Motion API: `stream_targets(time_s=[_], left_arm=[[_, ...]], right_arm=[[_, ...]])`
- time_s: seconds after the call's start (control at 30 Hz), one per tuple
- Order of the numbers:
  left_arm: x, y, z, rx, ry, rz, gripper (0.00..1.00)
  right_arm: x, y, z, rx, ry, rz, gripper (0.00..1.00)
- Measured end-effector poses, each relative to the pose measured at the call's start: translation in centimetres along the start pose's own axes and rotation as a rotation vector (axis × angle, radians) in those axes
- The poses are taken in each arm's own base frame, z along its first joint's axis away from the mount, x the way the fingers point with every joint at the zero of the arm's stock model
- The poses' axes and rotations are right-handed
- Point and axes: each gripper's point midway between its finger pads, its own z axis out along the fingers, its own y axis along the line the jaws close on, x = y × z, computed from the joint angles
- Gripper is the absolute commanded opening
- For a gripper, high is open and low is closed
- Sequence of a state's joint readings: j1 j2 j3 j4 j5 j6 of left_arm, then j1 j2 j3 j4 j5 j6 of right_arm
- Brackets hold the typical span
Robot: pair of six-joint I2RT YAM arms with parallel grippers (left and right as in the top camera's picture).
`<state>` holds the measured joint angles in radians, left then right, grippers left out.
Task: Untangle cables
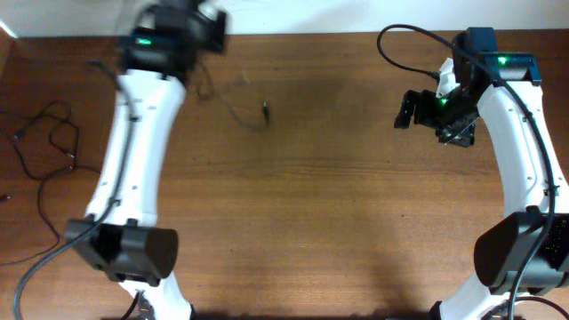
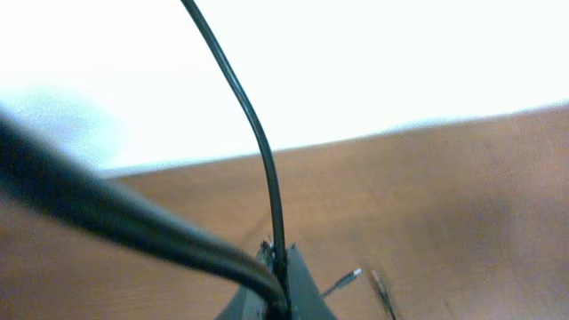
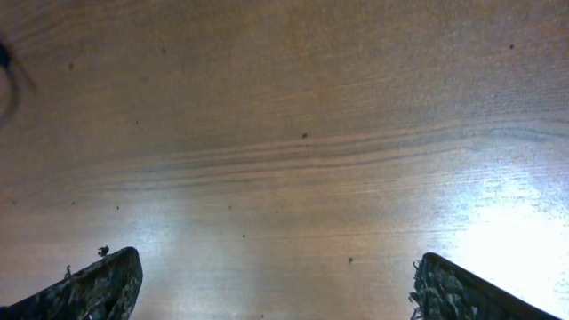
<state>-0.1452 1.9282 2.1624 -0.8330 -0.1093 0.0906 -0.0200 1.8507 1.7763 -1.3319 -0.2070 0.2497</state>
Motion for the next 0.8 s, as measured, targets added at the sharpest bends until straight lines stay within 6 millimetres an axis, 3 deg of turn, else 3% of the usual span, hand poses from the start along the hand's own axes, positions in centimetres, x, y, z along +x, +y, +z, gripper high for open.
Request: stream_targets(time_s=[0.07, 0.17, 0.3, 0.33, 0.37, 0.4, 0.47, 0.5, 0.53, 0.57, 0.67, 0.8], left_arm=[[-4.5, 5.6, -1.4, -0.095, -0.178, -0.061, 0.00], [-9.0, 14.9, -4.2, -0.267, -0.413, -0.130, 0.00], [-10.3, 24.3, -7.1, -0.459, -0.576, -0.147, 0.00], [-9.9, 26.0, -6.7, -0.492, -0.582, -0.144, 0.00], [-8.8, 27.5, -5.0, -0.513, -0.559, -0.144, 0.00], [-7.6, 28.3, -3.0, -0.520, -0.528, -0.144, 0.07], [-3.3, 29.0, 3.6, -0.506, -0.404, -0.130, 0.41], [-1.5, 29.0, 6.2, -0.496, -0.358, -0.125, 0.61], [1.0, 28.9, 9.5, -0.479, -0.298, -0.124, 0.95], [3.8, 28.7, 12.6, -0.461, -0.235, -0.124, 1.00], [9.9, 27.6, 17.8, -0.401, -0.093, -0.166, 0.99], [11.1, 27.1, 18.2, -0.382, -0.059, -0.216, 0.99]], right_arm=[[0.0, 0.0, 0.0, 0.000, -0.001, 0.000, 0.99], [0.1, 0.0, 0.0, 0.001, 0.004, 0.002, 0.99], [0.4, -0.1, 0.0, 0.004, 0.016, 0.004, 0.99], [0.5, -0.1, 0.0, 0.005, 0.020, 0.005, 0.99], [0.6, -0.1, 0.0, 0.006, 0.023, 0.005, 0.99], [0.6, -0.2, 0.0, 0.007, 0.026, 0.006, 0.99], [0.7, -0.2, 0.0, 0.007, 0.028, 0.007, 0.99], [0.8, -0.2, 0.0, 0.008, 0.032, 0.006, 0.99], [0.9, -0.2, 0.0, 0.009, 0.036, 0.006, 0.99], [0.9, -0.1, 0.0, 0.009, 0.037, 0.005, 0.99], [1.2, 0.5, 0.1, 0.007, 0.042, -0.013, 0.99], [1.4, 1.1, 0.2, 0.006, 0.046, -0.028, 0.99]])
